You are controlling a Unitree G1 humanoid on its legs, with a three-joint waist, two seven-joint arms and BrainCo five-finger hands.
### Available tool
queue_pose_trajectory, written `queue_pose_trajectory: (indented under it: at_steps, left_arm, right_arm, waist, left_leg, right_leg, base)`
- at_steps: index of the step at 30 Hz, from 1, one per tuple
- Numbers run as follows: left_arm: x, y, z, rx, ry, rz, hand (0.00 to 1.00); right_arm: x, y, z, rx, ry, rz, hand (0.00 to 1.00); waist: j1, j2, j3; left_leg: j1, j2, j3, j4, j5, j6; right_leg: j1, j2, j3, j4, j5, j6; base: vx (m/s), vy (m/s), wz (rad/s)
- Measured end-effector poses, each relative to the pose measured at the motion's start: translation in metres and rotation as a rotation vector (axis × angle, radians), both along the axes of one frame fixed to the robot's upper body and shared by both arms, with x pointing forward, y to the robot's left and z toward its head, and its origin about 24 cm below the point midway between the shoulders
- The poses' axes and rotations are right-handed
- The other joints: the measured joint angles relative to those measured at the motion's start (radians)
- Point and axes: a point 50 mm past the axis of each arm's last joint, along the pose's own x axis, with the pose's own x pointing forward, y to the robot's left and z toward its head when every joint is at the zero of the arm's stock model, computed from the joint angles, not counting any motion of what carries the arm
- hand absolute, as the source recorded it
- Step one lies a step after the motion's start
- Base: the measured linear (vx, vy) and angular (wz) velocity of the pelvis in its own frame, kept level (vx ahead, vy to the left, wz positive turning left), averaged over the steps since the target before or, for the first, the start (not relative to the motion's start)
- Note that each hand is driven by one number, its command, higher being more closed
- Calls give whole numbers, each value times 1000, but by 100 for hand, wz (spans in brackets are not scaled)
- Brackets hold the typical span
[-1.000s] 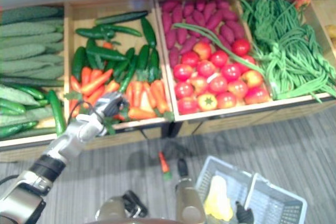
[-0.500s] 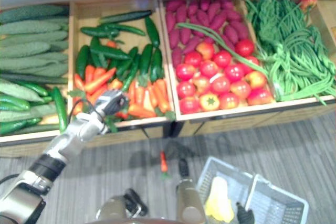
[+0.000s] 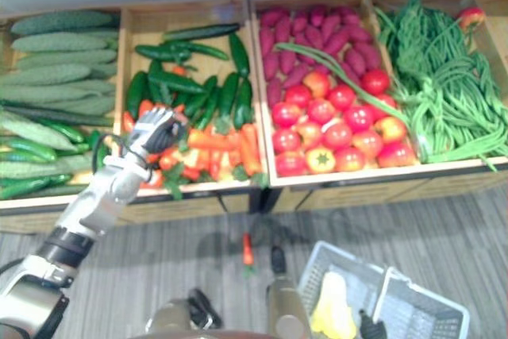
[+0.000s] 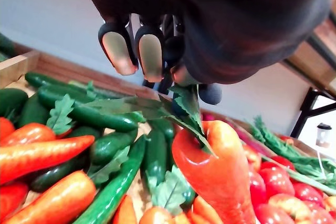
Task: Pick vegetable in the basket
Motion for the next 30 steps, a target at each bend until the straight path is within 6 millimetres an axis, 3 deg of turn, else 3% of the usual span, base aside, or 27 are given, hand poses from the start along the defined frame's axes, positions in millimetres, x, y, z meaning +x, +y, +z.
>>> queue_pose_trajectory:
  at_steps: [10, 22, 27, 30]
  left_arm:
    - [-8, 0, 19, -63, -100, -9, 100]
    - [-35, -9, 14, -88, -118, -89, 100]
    - [-50, -21, 20, -118, -143, -193, 100]
    - [-55, -33, 21, -119, -133, -278, 100]
  right_arm:
    - [-5, -7, 1, -7, 10, -54, 100]
    - [-10, -18, 5, -28, -5, -130, 100]
    - [1, -34, 13, -66, -45, -149, 100]
    - [18, -56, 30, -138, -98, -119, 100]
  waist:
    - [16, -11, -7]
    - [19, -38, -42]
    - [21, -38, -44]
    - [19, -37, -44]
  left_leg:
    - [29, -17, -21, -41, 19, -2]
    - [56, -28, -47, -63, 27, -7]
    - [63, 30, -18, 61, -46, -18]
    - [66, 63, 24, 138, -105, -18]
  right_leg:
    - [41, -8, -25, -20, 1, -2]
    - [93, -14, -53, -52, 1, -2]
    - [99, 36, 6, -51, 3, 0]
    - [82, 59, 70, -50, 13, 9]
  base:
    - [1, -10, 7]
    - [15, 2, 6]
    - [-35, -4, -41]
    - [-90, 44, -60]
